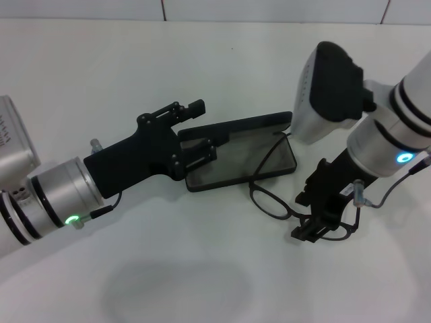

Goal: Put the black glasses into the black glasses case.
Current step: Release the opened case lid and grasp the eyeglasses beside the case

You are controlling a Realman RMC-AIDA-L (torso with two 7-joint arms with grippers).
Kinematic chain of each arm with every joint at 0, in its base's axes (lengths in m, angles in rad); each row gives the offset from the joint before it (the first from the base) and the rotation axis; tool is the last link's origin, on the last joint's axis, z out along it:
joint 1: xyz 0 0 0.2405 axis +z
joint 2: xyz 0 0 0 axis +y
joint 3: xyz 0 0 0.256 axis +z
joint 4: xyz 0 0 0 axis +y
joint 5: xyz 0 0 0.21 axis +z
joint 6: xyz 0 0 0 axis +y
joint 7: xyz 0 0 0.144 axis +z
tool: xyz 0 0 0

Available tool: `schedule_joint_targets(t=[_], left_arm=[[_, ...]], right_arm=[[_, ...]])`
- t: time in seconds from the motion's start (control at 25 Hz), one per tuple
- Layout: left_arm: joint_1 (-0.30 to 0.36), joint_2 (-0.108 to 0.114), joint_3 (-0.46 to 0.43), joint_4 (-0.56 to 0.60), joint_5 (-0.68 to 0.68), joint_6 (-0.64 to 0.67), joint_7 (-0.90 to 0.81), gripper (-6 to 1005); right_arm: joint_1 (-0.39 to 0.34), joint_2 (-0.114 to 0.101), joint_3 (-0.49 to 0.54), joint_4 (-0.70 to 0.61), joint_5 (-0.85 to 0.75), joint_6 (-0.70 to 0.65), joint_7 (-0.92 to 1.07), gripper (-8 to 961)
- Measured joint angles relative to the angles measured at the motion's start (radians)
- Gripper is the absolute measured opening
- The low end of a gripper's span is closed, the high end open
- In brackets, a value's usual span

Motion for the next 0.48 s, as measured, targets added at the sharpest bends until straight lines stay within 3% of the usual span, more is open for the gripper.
schedule_joint_targets(t=[0.16, 0.48], left_arm=[[-0.012, 0.0, 0.003, -0.015, -0.008, -0.001, 0.001, 649], [-0.016, 0.001, 0.002, -0.016, -0.008, -0.003, 0.013, 649]], right_arm=[[0.007, 0.0, -0.034, 0.011, 0.004, 0.027, 0.001, 631], [0.012, 0.0, -0.071, 0.033, 0.002, 0.08, 0.002, 468]])
